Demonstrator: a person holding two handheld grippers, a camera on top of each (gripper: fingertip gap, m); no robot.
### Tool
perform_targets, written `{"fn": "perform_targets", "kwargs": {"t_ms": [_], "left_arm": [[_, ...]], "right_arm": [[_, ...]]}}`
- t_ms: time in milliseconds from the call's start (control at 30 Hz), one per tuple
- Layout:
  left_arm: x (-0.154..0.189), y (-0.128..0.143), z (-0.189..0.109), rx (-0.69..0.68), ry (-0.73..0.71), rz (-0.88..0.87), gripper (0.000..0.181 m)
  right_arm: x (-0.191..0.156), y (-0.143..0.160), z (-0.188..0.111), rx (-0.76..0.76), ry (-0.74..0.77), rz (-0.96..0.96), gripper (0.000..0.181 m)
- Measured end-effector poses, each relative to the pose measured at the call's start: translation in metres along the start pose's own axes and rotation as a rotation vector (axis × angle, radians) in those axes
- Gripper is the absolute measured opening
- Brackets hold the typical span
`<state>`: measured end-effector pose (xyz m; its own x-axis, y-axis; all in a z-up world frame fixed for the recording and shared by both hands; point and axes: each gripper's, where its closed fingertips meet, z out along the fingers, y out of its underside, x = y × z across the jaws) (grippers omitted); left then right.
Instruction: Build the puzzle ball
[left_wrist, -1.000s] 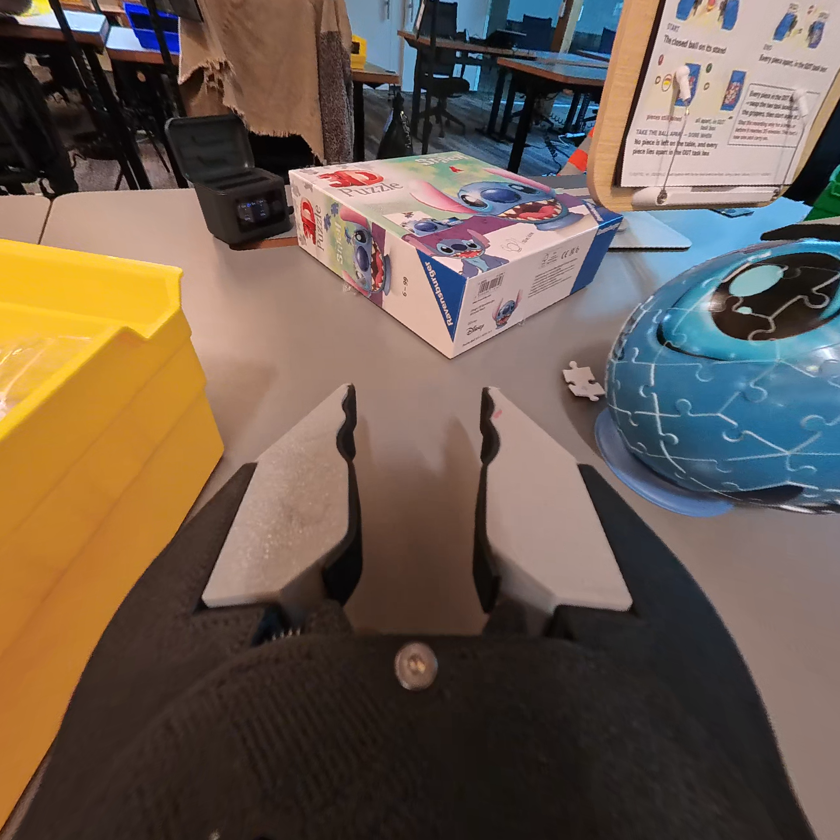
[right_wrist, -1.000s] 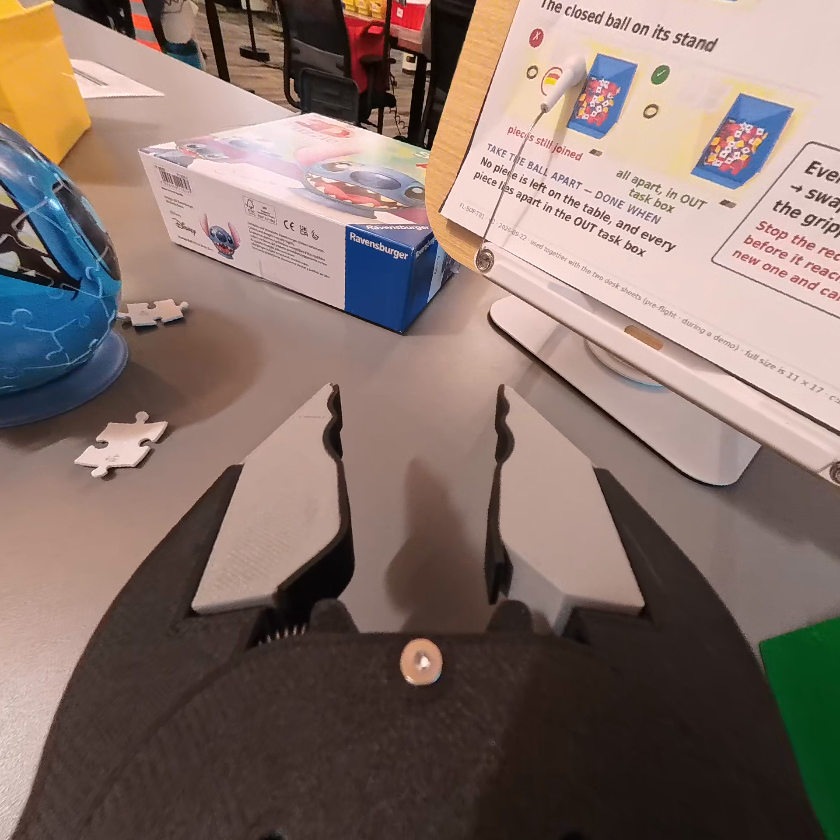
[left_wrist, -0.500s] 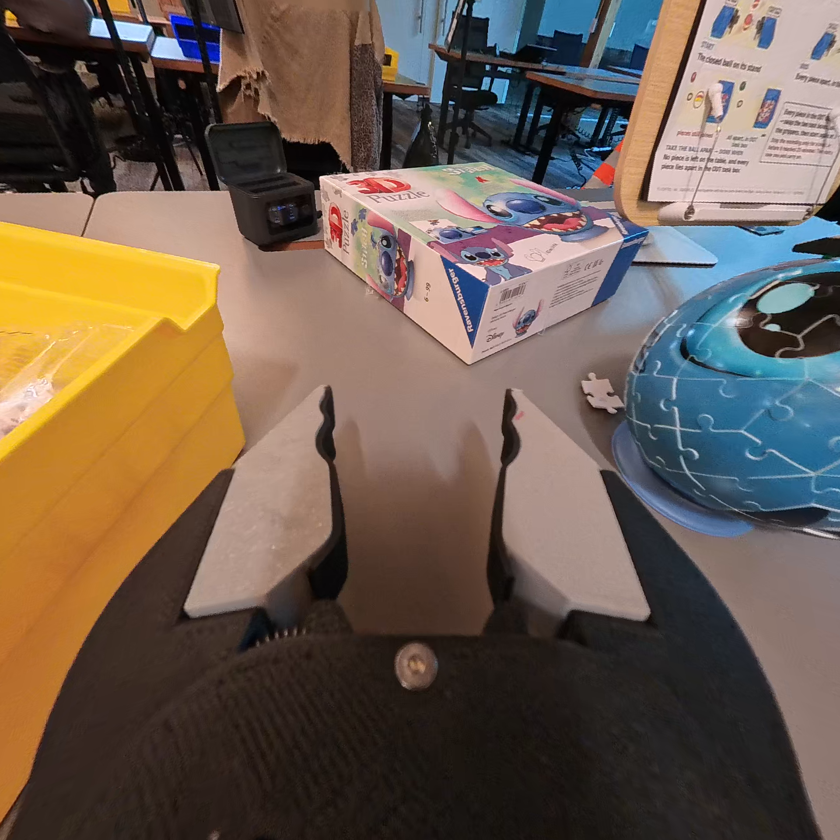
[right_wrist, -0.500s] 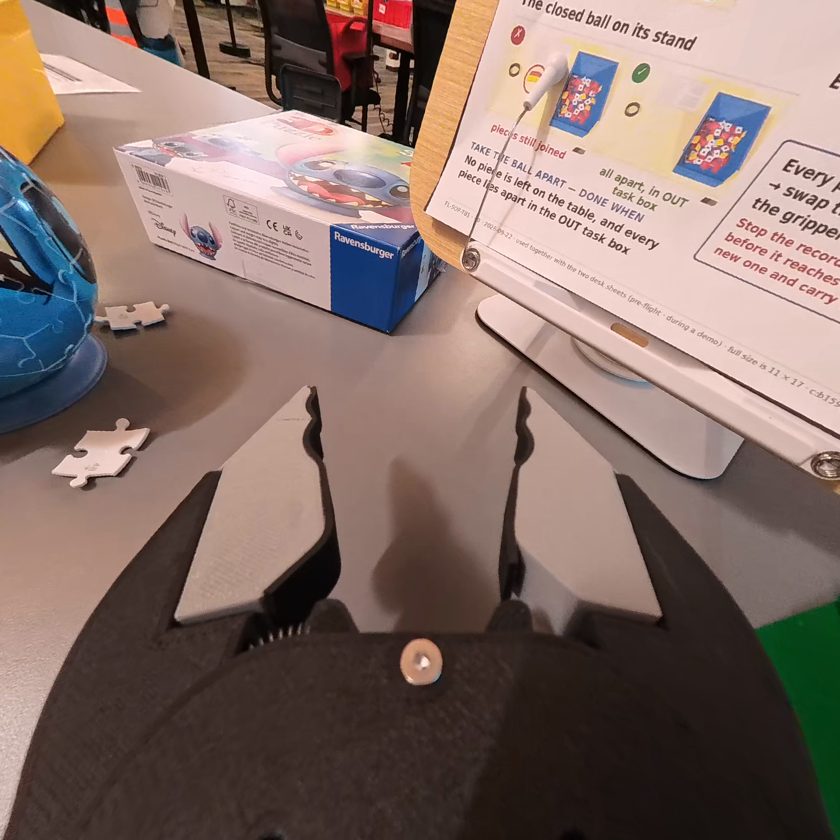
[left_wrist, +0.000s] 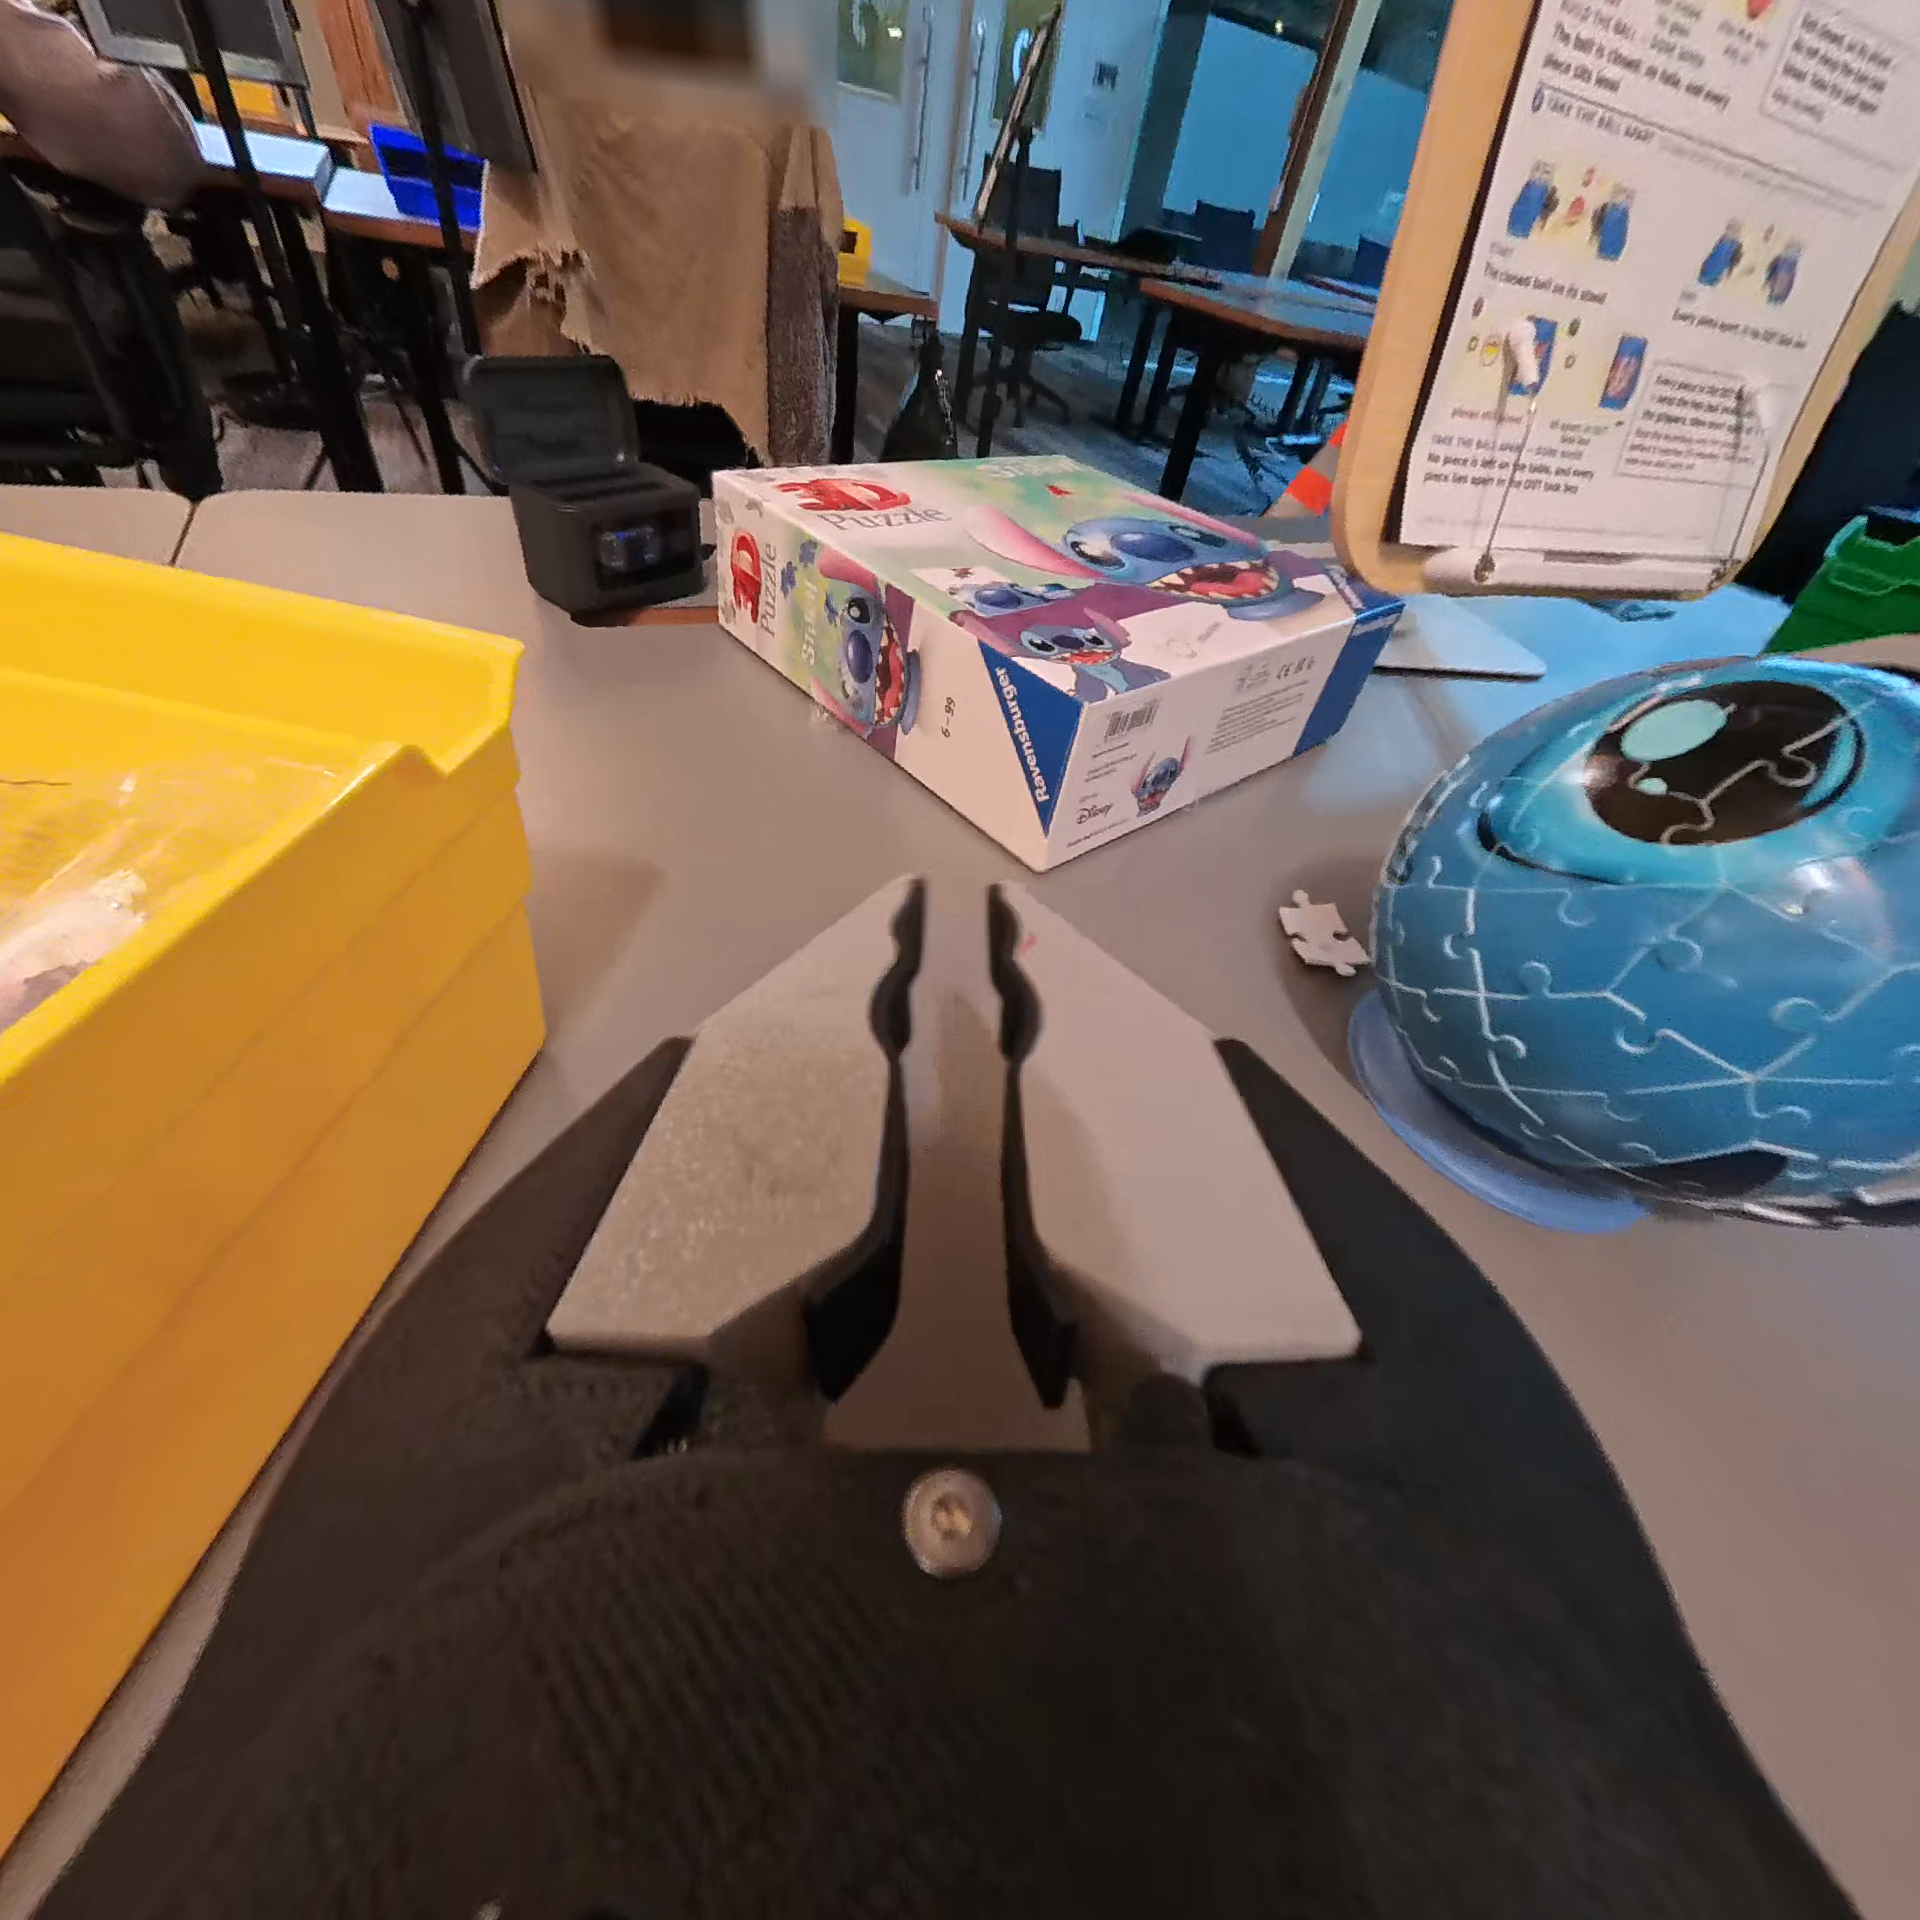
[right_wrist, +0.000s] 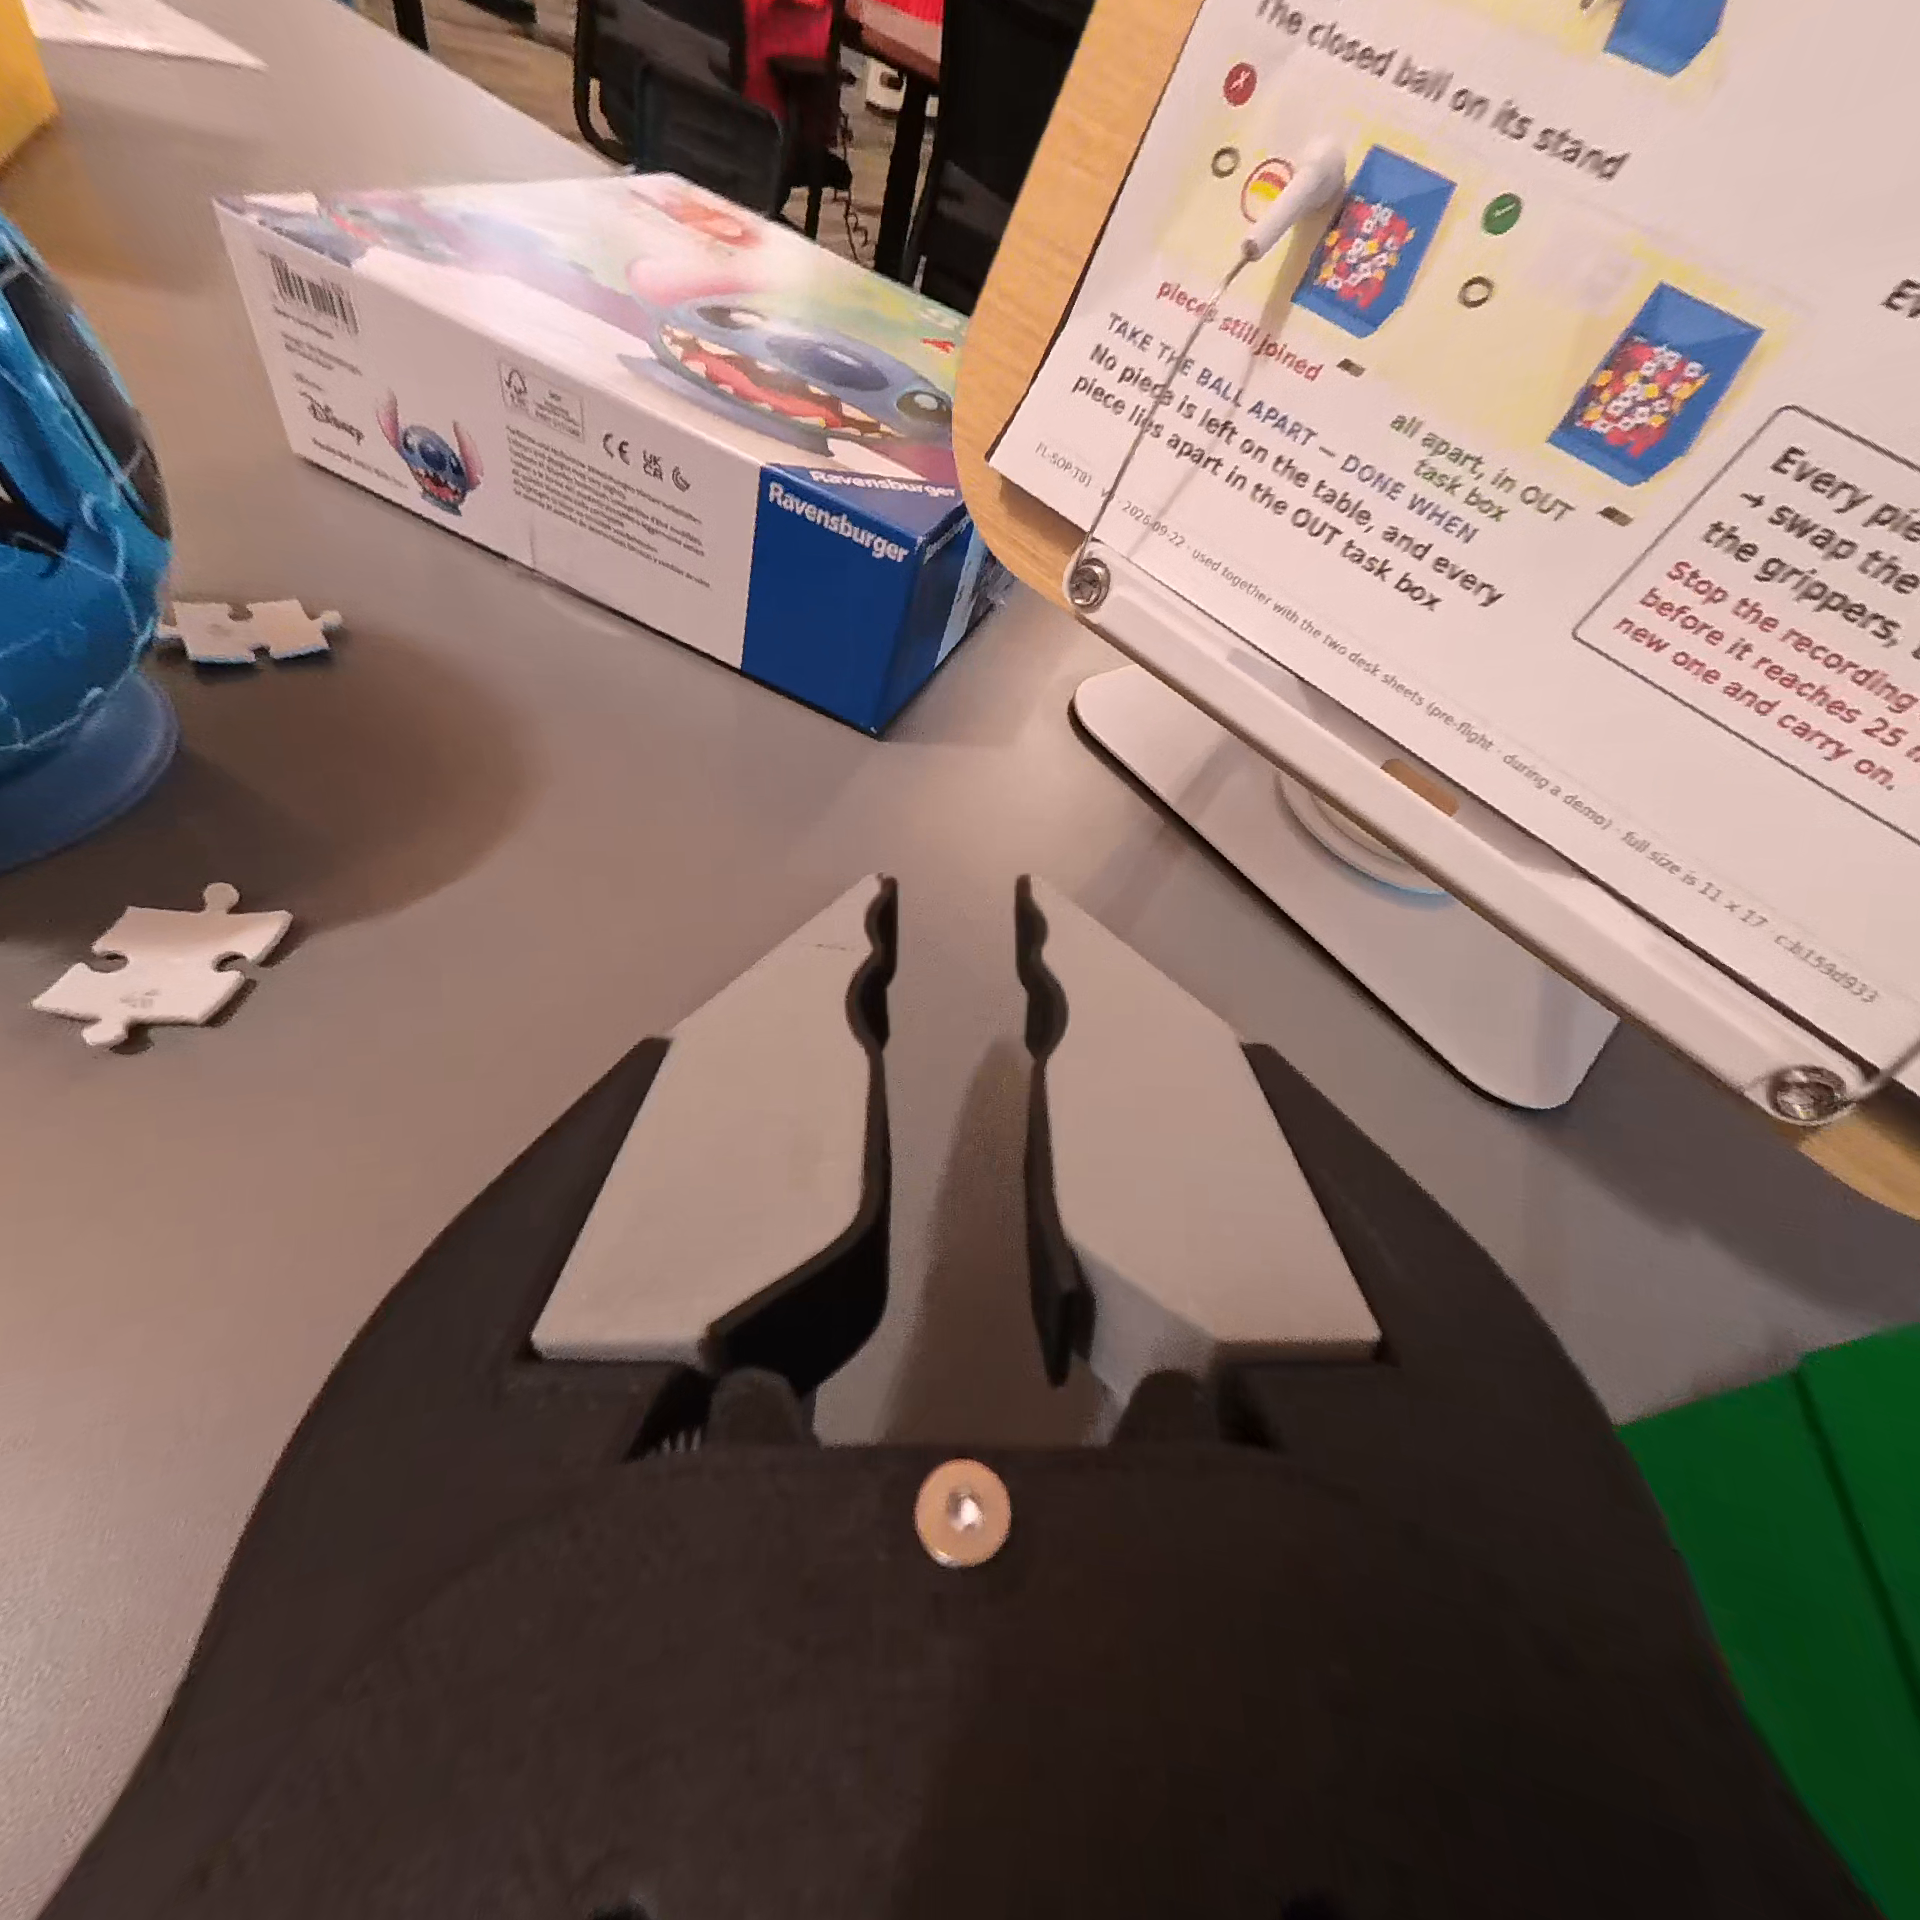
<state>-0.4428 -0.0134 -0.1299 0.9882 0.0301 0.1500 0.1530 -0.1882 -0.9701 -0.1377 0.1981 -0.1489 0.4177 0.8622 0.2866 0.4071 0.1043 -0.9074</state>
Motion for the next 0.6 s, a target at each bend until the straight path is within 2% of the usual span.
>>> {"fn": "perform_targets", "kwargs": {"t_ms": [133, 200, 267, 300, 333, 367, 400, 500, 600], "left_arm": [[0.01, -0.003, -0.004, 0.03, 0.038, 0.042, 0.026], [0.024, -0.009, -0.014, 0.085, 0.144, 0.011, 0.034], [0.043, -0.012, -0.028, 0.13, 0.26, 0.023, 0.051], [0.052, -0.013, -0.037, 0.157, 0.297, 0.054, 0.055], [0.06, -0.014, -0.044, 0.185, 0.313, 0.099, 0.055], [0.067, -0.013, -0.048, 0.2, 0.311, 0.16, 0.054], [0.075, -0.009, -0.048, 0.192, 0.309, 0.234, 0.056], [0.1, 0.009, -0.04, 0.102, 0.339, 0.381, 0.068], [0.117, 0.017, -0.032, 0.07, 0.389, 0.433, 0.07]], "right_arm": [[-0.021, -0.001, 0.001, -0.004, -0.078, -0.05, 0.028], [-0.041, -0.011, -0.012, 0.058, -0.187, -0.004, 0.045], [-0.065, -0.022, -0.034, 0.142, -0.315, 0.044, 0.058], [-0.083, -0.028, -0.047, 0.184, -0.414, 0.055, 0.058], [-0.103, -0.031, -0.06, 0.205, -0.517, 0.046, 0.049], [-0.121, -0.031, -0.07, 0.201, -0.591, 0.017, 0.043], [-0.136, -0.03, -0.076, 0.192, -0.62, -0.027, 0.044], [-0.175, -0.034, -0.077, 0.18, -0.597, -0.155, 0.043], [-0.208, -0.043, -0.068, 0.169, -0.569, -0.223, 0.036]]}}
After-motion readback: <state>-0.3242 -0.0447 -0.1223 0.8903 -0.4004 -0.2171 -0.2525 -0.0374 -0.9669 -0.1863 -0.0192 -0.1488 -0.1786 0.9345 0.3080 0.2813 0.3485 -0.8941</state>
